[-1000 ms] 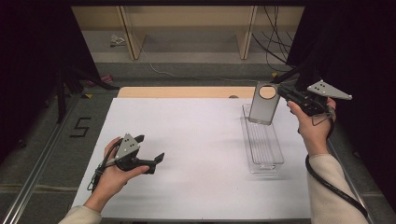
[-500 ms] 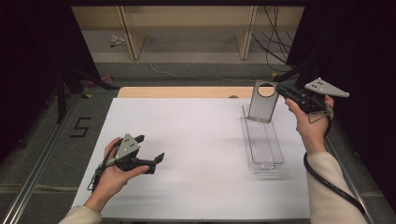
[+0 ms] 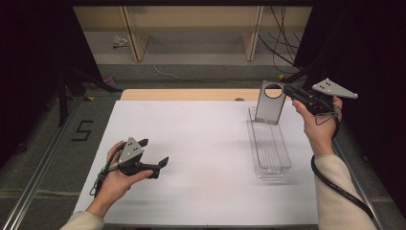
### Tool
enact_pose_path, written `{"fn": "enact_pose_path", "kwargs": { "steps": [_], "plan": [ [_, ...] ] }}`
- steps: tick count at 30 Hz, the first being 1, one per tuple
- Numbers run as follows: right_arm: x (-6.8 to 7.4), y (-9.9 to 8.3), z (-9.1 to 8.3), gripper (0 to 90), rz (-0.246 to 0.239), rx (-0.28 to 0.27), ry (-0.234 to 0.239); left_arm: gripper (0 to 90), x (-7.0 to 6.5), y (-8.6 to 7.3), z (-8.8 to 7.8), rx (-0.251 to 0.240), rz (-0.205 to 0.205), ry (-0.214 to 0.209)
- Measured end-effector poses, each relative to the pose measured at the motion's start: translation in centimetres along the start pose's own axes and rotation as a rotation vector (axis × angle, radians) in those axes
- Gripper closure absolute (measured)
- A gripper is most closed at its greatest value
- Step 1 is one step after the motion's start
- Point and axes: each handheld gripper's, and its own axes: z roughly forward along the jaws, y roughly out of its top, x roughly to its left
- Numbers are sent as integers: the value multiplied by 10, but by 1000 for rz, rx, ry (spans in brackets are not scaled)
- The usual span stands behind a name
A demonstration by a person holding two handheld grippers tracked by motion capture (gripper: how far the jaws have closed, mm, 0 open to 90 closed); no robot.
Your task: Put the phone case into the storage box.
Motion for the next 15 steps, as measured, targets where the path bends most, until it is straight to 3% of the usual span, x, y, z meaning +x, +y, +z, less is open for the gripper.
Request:
{"fn": "enact_pose_path", "kwargs": {
  "steps": [15],
  "plan": [
    [-2, 1, 2, 825, -5, 1, -4, 43, 1, 0, 0, -2, -5, 0]
  ]
}}
